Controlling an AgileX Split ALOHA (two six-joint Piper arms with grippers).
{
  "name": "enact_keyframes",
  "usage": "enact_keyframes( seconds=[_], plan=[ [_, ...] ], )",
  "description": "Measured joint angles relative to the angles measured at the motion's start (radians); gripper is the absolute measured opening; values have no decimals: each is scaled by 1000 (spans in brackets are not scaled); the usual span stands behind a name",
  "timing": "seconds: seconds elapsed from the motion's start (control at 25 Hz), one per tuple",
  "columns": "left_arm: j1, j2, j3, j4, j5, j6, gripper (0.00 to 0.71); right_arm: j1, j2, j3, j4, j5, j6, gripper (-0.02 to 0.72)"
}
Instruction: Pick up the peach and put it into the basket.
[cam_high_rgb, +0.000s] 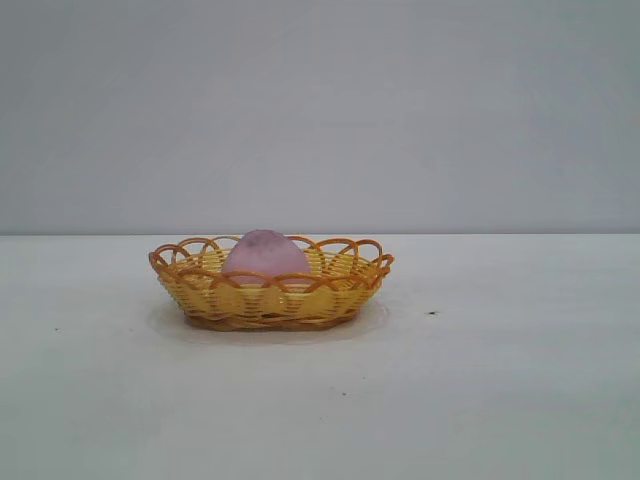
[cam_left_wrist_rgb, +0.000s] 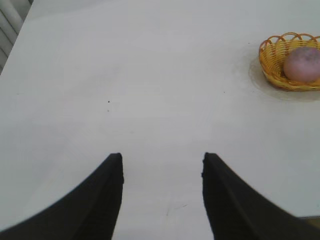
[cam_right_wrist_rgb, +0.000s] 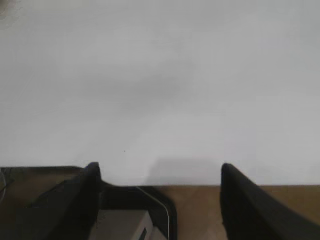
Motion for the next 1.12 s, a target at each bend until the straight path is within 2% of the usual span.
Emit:
enact_keyframes(
  seconds=[0.36, 0.44, 0.48, 0.52, 1.12],
  plan=[
    [0, 0, 0, 0, 0, 0, 319, 0, -302, 6, -13, 9, -10, 469],
    [0, 0, 0, 0, 0, 0, 319, 0, -305, 6, -15, 11, -10, 469],
    [0, 0, 0, 0, 0, 0, 319, 0, -305, 6, -15, 12, -10, 422],
    [0, 0, 0, 0, 0, 0, 319, 0, -305, 6, -15, 12, -10, 418],
    [0, 0, 0, 0, 0, 0, 319, 0, -305, 6, -15, 12, -11, 421]
  ],
)
